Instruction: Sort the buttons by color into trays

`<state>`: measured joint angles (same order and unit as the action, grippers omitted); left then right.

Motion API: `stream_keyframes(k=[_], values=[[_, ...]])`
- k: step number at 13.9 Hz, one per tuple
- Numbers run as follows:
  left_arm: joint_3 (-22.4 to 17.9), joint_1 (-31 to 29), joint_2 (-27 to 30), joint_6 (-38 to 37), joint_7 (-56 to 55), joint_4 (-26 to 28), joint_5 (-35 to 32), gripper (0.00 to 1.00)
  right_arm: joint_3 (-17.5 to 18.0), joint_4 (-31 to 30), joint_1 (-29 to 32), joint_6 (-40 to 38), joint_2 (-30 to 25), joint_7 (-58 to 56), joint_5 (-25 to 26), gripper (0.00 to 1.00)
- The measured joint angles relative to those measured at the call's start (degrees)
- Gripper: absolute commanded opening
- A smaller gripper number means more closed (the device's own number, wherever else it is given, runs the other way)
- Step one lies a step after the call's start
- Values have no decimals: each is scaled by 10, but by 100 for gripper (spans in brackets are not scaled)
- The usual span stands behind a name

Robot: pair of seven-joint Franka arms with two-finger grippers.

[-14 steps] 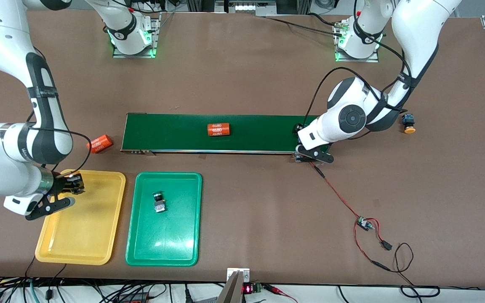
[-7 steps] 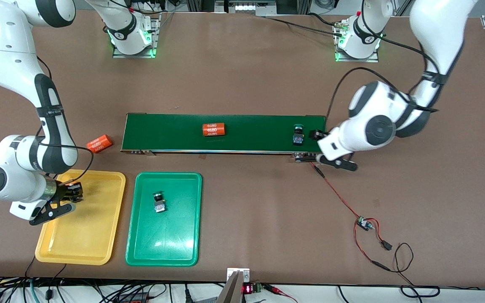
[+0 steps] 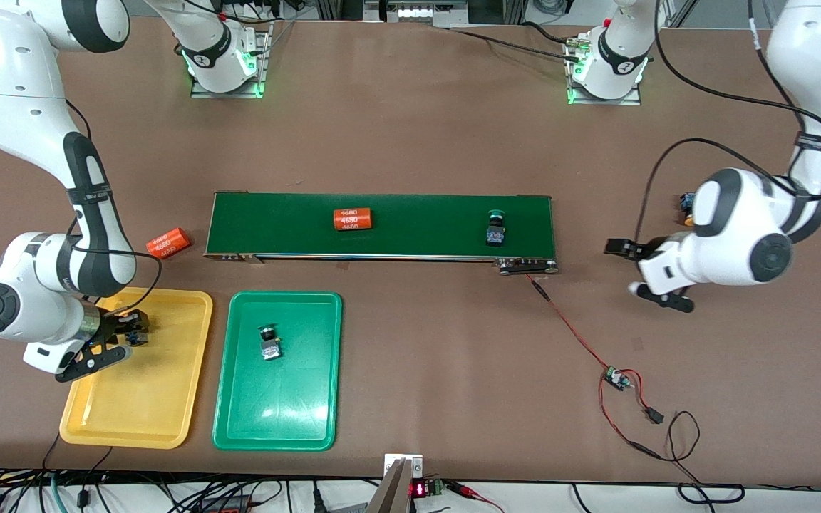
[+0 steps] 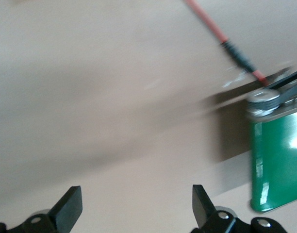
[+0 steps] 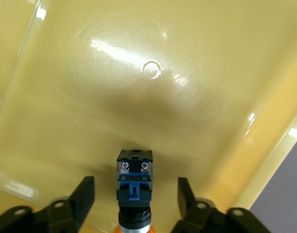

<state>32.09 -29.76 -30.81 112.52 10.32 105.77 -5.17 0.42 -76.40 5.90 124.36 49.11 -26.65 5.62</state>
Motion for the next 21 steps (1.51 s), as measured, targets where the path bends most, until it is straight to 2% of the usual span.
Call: stream_keyframes(k=[4, 8, 10, 13, 17, 21], values=[[-4, -44, 0, -34, 0, 8, -24, 100, 1, 3, -2, -30, -8, 12, -11, 100], [-8, -132, 0, -36, 2, 44, -42, 100, 4, 1, -22, -103, -53, 122, -11, 100], [-8, -157, 2, -34, 2, 58, -45, 100, 5, -12, -36, -123, -80, 165, -11, 100], [-7, -193, 20, 7, 2, 98, -72, 100, 6, -51, -52, -159, -140, 212, -12, 100], [-6, -240, 64, 97, 3, 200, -73, 100, 10, -108, -83, -222, -236, 263, -24, 100], [-6, -262, 78, 110, 17, 234, -73, 100, 12, -187, -117, -229, -313, 331, -68, 100]])
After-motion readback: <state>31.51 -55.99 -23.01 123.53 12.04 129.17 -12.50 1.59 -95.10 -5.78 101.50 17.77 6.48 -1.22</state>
